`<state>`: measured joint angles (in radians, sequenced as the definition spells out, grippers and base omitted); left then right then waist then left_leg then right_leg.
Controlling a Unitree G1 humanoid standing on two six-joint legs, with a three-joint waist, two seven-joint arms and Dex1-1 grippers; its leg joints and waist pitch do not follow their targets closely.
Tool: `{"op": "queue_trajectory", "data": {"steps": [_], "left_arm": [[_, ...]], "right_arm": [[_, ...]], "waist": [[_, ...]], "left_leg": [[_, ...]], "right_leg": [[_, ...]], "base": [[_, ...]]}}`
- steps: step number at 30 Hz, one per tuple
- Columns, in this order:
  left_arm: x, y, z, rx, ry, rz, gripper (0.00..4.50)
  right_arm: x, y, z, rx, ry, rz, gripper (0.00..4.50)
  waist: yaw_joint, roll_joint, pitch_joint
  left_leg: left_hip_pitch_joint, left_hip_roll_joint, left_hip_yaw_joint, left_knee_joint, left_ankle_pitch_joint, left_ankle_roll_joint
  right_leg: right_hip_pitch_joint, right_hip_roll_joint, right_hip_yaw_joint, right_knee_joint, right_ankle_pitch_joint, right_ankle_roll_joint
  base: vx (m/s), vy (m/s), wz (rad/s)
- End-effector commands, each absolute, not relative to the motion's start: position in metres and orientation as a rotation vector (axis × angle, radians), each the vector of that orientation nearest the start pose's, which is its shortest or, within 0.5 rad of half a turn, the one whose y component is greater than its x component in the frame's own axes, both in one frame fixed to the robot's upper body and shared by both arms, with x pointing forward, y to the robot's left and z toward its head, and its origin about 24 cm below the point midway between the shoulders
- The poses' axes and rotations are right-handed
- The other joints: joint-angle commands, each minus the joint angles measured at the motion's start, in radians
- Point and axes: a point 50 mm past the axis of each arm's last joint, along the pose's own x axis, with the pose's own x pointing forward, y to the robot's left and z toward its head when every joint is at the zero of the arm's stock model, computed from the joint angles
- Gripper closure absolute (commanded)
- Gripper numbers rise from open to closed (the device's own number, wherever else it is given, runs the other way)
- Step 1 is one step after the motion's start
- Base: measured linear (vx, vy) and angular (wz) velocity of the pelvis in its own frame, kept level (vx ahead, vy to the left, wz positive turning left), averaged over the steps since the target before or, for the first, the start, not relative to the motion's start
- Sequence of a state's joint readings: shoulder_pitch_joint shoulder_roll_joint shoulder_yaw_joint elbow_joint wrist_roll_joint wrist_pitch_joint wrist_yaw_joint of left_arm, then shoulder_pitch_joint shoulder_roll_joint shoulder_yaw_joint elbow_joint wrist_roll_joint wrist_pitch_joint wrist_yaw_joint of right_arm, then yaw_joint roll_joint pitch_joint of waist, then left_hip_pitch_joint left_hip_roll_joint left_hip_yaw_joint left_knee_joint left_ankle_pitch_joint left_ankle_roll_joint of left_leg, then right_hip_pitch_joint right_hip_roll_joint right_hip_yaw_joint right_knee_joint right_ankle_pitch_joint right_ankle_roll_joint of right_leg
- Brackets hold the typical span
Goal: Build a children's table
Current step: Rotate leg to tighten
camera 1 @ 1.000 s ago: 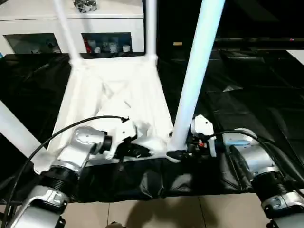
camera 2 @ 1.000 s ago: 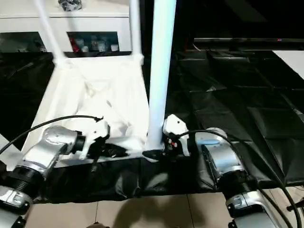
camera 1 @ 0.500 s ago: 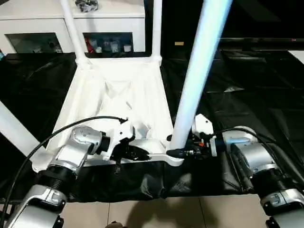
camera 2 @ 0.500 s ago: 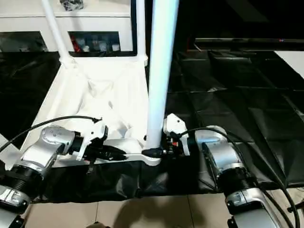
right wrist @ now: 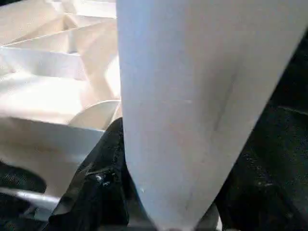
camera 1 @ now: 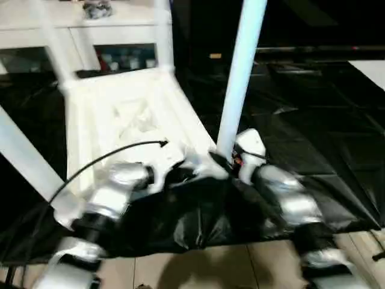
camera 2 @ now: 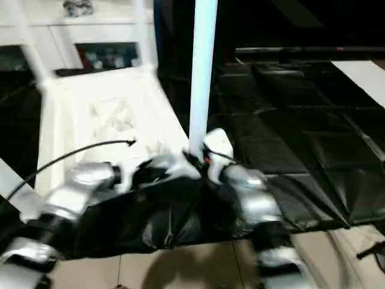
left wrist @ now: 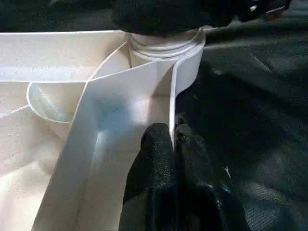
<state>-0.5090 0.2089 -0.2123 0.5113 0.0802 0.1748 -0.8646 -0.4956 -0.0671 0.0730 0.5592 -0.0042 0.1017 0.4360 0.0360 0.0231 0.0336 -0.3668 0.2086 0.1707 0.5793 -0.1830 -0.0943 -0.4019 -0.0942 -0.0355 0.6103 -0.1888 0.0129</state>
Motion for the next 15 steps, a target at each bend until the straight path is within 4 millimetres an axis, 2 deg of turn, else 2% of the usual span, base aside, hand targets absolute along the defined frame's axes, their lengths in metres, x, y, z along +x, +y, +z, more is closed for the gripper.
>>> {"op": "queue_trajectory", "data": {"steps": [1,2,5,8,9,12,13,15], "left_arm": [[0.312,0.059,0.054,0.262,0.232,-1.130,4.50],[0.312,0.060,0.054,0.266,0.233,-1.135,4.50],[0.312,0.069,0.053,0.289,0.243,-1.155,4.50],[0.311,0.078,0.053,0.290,0.243,-1.183,4.50],[0.310,0.085,0.053,0.281,0.245,-1.206,4.50],[0.307,0.093,0.052,0.284,0.255,-1.245,4.50],[0.306,0.102,0.052,0.296,0.270,-1.278,4.50],[0.307,0.108,0.052,0.299,0.279,-1.294,4.50]], "right_arm": [[0.310,-0.046,0.019,-0.112,0.305,0.800,2.56],[0.311,-0.047,0.020,-0.102,0.303,0.797,2.00],[0.313,-0.057,0.024,-0.056,0.290,0.810,1.83],[0.314,-0.069,0.026,-0.147,0.247,0.840,1.54],[0.314,-0.079,0.027,-0.185,0.225,0.861,1.54],[0.314,-0.093,0.027,-0.211,0.230,0.898,1.54],[0.313,-0.106,0.030,-0.183,0.251,0.958,1.54],[0.312,-0.114,0.032,-0.170,0.261,1.010,1.54]], "waist": [[0.005,-0.017,-0.048],[0.007,-0.011,-0.049],[0.007,-0.014,-0.050],[0.009,-0.011,-0.051],[0.012,-0.003,-0.051],[0.012,-0.009,-0.053],[0.013,-0.008,-0.053],[0.022,-0.007,-0.053]], "left_leg": [[0.001,0.004,0.006,-0.073,-0.250,0.018],[-0.001,0.005,0.005,-0.073,-0.241,0.024],[-0.002,0.005,0.006,-0.072,-0.221,0.032],[-0.001,0.007,0.006,-0.071,-0.215,0.037],[0.000,0.007,0.006,-0.070,-0.212,0.037],[-0.001,0.005,0.008,-0.066,-0.201,0.049],[0.003,0.006,0.010,-0.065,-0.202,0.059],[0.004,0.010,0.011,-0.064,-0.205,0.080]], "right_leg": [[0.037,-0.029,0.024,-0.087,-0.307,-0.159],[0.038,-0.029,0.024,-0.086,-0.291,-0.160],[0.041,-0.027,0.023,-0.081,-0.230,-0.176],[0.042,-0.028,0.022,-0.080,-0.207,-0.188],[0.043,-0.030,0.022,-0.077,-0.192,-0.195],[0.046,-0.027,0.021,-0.074,-0.139,-0.215],[0.044,-0.025,0.021,-0.073,-0.127,-0.226],[0.045,-0.026,0.022,-0.069,-0.108,-0.244]], "base": [[0.000,0.000,0.00],[0.000,0.000,0.00],[0.000,0.000,0.00],[0.000,0.000,0.00],[0.000,0.000,0.00],[0.000,0.000,0.00],[0.000,0.000,0.00],[0.000,0.000,0.00]]}}
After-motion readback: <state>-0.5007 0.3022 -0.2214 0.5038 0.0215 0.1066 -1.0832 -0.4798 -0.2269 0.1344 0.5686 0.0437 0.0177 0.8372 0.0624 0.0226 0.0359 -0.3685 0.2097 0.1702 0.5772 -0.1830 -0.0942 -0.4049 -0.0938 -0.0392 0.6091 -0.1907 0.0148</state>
